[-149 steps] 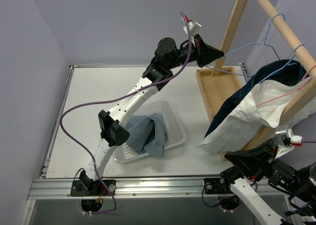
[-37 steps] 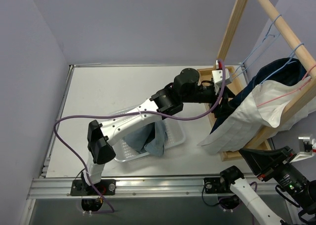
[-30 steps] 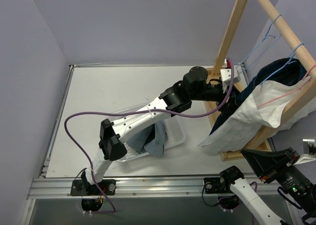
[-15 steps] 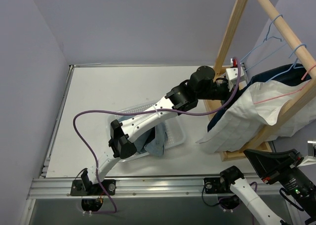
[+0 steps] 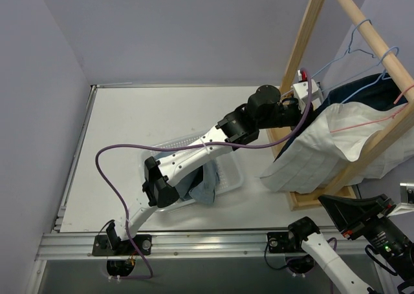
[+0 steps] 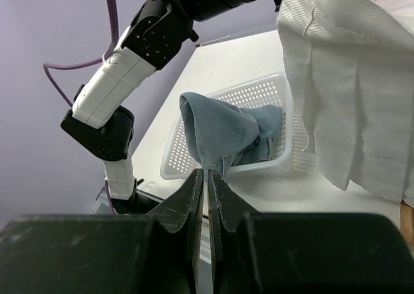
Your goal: Remove the skirt from the hanger
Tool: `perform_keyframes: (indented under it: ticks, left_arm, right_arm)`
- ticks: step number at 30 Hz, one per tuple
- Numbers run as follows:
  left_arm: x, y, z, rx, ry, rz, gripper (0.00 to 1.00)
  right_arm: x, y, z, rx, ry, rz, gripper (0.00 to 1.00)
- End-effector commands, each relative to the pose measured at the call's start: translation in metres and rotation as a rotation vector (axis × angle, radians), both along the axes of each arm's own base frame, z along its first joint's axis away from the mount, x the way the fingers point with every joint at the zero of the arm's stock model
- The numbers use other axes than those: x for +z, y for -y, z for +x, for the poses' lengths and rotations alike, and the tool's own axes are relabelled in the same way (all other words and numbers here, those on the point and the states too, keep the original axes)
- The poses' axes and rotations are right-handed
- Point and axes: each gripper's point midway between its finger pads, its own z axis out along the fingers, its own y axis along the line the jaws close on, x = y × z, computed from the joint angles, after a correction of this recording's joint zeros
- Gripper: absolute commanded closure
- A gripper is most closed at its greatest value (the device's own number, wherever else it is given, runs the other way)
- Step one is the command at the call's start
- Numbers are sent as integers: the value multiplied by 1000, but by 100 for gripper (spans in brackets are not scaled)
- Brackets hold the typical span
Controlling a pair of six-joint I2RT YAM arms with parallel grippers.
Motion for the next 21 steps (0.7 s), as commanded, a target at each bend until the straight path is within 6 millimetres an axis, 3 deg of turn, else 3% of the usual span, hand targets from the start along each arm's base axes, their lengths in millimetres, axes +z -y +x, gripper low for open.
perform_keyframes:
  ticks: [1,3,11,21]
  left_arm:
    - [136,-46,-14,37,99,-321,98]
    - [160,-59,-20,26,113,-395,98]
    - [182,-66,-33,-33,93,-456,98]
    - [152,-36,-18,-47,-20,-469,98]
  right_arm:
    - [7,3,0,-6,18,12,97]
    - [7,4,0,-10,15,11,97]
    - [7,3,2,-10,19,16,97]
    - [9,5,-1,-17,23,36,97]
